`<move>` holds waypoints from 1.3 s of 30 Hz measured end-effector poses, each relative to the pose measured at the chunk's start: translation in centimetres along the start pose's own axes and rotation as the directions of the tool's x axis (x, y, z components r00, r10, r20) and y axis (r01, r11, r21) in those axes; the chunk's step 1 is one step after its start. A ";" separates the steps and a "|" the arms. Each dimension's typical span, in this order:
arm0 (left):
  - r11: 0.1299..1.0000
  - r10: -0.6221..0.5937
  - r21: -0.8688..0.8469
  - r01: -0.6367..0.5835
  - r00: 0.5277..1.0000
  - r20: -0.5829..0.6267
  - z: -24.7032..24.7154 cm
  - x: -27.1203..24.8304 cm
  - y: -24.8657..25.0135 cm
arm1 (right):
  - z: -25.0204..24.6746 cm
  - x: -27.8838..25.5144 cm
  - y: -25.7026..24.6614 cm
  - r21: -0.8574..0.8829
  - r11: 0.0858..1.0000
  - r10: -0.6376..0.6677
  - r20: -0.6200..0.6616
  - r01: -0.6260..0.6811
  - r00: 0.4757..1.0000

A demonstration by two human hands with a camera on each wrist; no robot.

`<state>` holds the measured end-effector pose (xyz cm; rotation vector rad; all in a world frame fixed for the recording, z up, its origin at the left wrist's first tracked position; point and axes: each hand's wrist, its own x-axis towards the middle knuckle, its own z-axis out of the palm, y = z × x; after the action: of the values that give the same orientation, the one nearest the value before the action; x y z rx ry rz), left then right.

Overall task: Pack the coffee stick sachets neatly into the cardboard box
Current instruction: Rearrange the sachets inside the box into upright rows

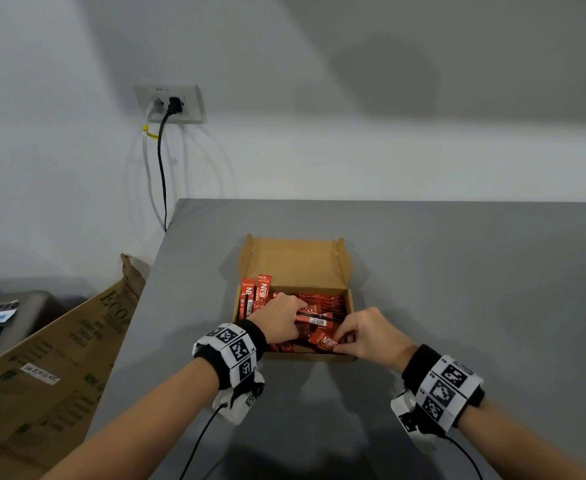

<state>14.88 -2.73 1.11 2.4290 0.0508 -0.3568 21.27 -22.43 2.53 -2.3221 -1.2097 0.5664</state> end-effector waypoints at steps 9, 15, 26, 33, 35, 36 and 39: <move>0.999 -0.039 0.007 0.039 0.995 0.097 -1.3 -0.6 0.4 | 0.5 1.9 -3.0 -0.513 0.858 0.067 0.083 -0.016 0.994; 0.998 -0.036 0.050 0.033 0.997 0.065 -1.6 -1.2 0.9 | 0.8 2.8 -3.4 -0.561 0.828 0.067 0.106 0.004 0.992; 1.000 0.003 0.003 -0.002 0.998 -0.060 -1.2 -1.6 1.1 | -1.5 1.9 -2.0 -0.256 0.965 0.075 0.054 -0.059 0.996; 0.993 0.056 -0.093 -0.071 0.986 -0.157 -1.6 -1.1 2.6 | -0.7 2.3 -2.4 0.225 0.947 -0.127 -0.391 0.229 0.911; 0.986 0.033 -0.156 -0.058 0.987 -0.159 -1.5 -1.2 2.3 | -0.8 2.5 -2.2 0.180 0.952 -0.142 -0.458 0.248 0.877; 0.983 0.015 -0.178 -0.042 0.989 -0.146 -1.7 -1.4 2.0 | -1.2 2.6 -2.1 0.168 0.954 -0.137 -0.488 0.247 0.862; 0.986 -0.045 -0.168 0.022 0.990 -0.134 -2.2 -1.8 1.1 | -2.0 2.6 -2.0 0.234 0.948 -0.104 -0.416 0.217 0.903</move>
<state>13.76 -2.08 3.85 2.2856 0.1750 -0.1914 22.47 -19.66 4.92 -1.9537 -1.0388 0.1705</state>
